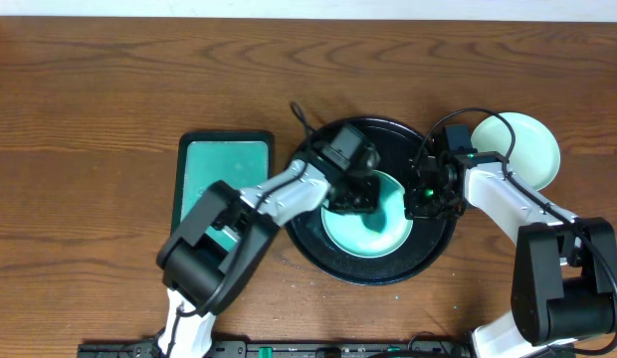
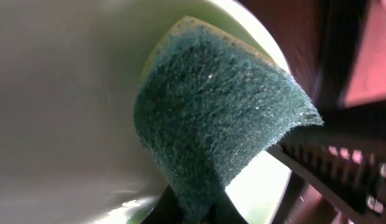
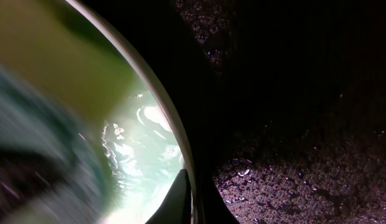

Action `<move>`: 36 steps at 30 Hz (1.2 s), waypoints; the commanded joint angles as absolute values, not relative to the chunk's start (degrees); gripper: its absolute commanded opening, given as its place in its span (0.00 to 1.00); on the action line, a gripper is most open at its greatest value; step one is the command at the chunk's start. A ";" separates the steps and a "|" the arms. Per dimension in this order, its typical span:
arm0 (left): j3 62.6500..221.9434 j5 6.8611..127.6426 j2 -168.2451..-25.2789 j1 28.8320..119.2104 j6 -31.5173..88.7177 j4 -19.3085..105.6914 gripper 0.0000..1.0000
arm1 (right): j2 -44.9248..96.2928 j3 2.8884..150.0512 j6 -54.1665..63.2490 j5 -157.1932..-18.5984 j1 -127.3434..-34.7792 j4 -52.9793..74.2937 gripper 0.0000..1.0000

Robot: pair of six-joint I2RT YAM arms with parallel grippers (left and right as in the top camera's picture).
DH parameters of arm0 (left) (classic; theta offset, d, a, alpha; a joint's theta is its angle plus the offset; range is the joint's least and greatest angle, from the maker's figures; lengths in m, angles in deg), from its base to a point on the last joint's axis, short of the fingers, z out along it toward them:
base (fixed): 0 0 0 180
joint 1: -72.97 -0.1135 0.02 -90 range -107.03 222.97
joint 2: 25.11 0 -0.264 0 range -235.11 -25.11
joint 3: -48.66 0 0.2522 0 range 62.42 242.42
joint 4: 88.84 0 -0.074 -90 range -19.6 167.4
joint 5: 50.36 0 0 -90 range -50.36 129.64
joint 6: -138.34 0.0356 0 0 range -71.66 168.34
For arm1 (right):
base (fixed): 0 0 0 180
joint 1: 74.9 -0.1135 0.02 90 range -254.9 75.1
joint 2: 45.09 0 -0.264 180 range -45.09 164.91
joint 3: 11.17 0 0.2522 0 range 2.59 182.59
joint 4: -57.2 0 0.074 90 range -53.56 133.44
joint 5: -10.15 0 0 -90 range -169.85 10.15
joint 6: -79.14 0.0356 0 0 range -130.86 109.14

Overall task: Clean dirty plates on tray and stack at the side
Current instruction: 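Scrub the last green plate with the sponge while right gripper holds it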

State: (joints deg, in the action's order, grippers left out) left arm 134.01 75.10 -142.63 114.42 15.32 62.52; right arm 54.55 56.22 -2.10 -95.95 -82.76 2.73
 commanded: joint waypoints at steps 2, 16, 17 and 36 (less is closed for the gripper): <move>133.58 79.71 -145.05 117.77 16.17 59.79 0.08 | 56.29 55.30 -1.47 -93.63 -83.59 2.76 0.01; 134.95 45.31 -144.27 110.47 10.32 37.34 0.07 | 56.29 55.30 -1.49 -93.63 -83.59 2.47 0.01; 135.50 42.42 -144.05 109.72 10.34 35.95 0.07 | 56.29 55.30 -1.49 -93.63 -83.59 2.49 0.01; 140.85 77.28 -151.42 110.58 24.52 49.45 0.07 | 56.29 55.30 -1.47 -93.63 -83.63 2.69 0.01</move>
